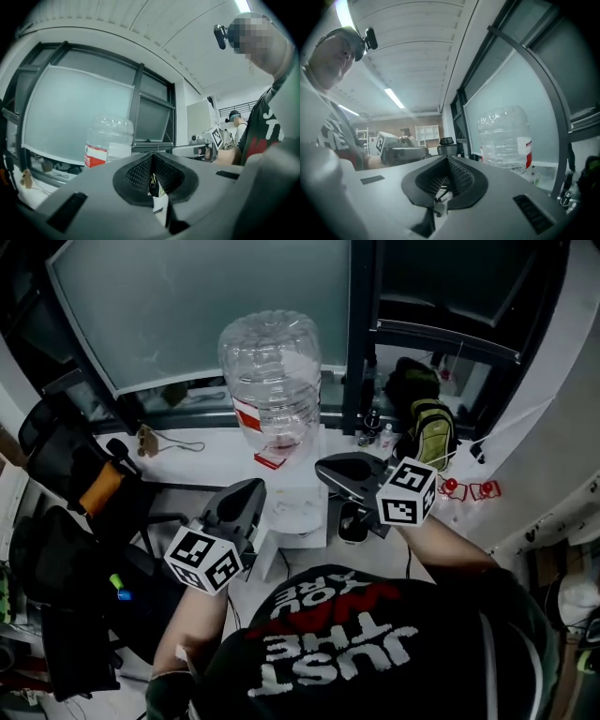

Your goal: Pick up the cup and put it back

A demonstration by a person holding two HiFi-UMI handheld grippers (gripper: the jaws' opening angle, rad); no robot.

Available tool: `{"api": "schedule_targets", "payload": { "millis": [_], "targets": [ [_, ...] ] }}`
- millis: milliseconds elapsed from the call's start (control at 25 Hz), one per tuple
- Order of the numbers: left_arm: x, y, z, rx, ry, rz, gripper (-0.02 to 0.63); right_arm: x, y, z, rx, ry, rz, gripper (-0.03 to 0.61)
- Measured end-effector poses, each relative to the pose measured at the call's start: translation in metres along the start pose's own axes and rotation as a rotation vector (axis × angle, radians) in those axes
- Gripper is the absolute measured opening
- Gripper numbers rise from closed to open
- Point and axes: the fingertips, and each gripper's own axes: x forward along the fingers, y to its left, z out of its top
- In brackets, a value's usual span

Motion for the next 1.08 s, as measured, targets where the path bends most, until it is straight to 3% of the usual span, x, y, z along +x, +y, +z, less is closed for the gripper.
{"api": "schedule_targets", "payload": {
  "millis": [160,440,1080],
  "targets": [
    [0.001,-0.003,0.011,-0.003,-0.019,-0.012,0.008,-0.001,0.007,0.014,-0.048,0.005,0.012,0.032],
    [-0.002,0.004,0.007,-0.031,-0.037,-0.004,0.008,-0.002,-0.004,0.003,-0.04,0.027,-0.021,0.032],
    [-0.01,0.001,0.003,-0.036,-0.027,0.009,0.008,0.0,0.004,0.002,-0.068,0.035,-0.012,0.032]
  ]
}}
